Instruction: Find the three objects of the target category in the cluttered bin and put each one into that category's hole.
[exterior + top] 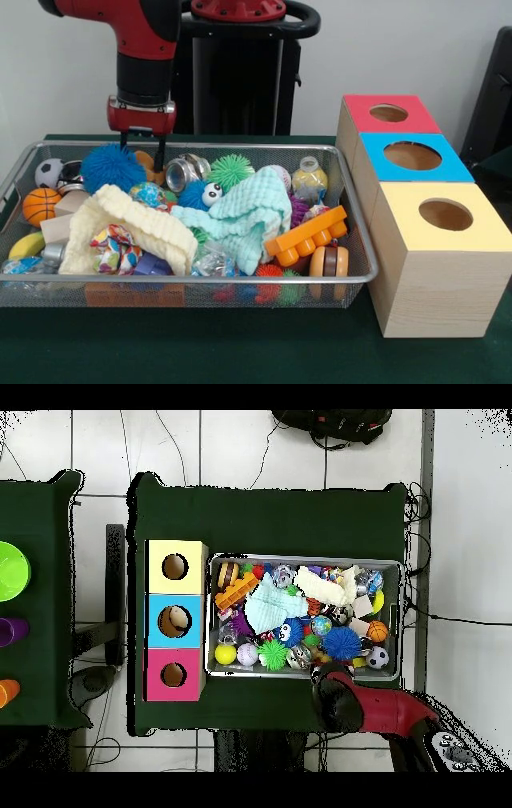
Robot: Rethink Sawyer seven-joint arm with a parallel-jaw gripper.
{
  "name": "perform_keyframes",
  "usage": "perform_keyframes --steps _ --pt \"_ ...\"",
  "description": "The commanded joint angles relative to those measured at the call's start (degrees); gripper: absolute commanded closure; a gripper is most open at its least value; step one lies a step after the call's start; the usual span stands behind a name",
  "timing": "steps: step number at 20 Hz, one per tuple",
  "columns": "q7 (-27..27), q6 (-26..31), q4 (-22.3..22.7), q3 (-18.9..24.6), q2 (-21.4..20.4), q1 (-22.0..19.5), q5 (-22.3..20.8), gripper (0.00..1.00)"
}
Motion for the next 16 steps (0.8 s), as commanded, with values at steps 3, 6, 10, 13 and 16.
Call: perform_keyframes --steps 3,6,10,13,16 --pt "-0.76 13.30 6.61 5.57 5.28 -2.19 -1.09 0.00" --pt "-1.04 13.91 6.50 5.78 5.28 -2.42 -1.44 0.00" --pt "-1.26 14.41 6.42 6.32 5.39 -2.99 -1.76 0.00" --pt "-0.86 15.25 6.03 5.59 5.37 -1.93 -1.54 0.00" --pt "-0.47 15.23 5.98 5.19 5.51 -1.33 -1.62 0.00"
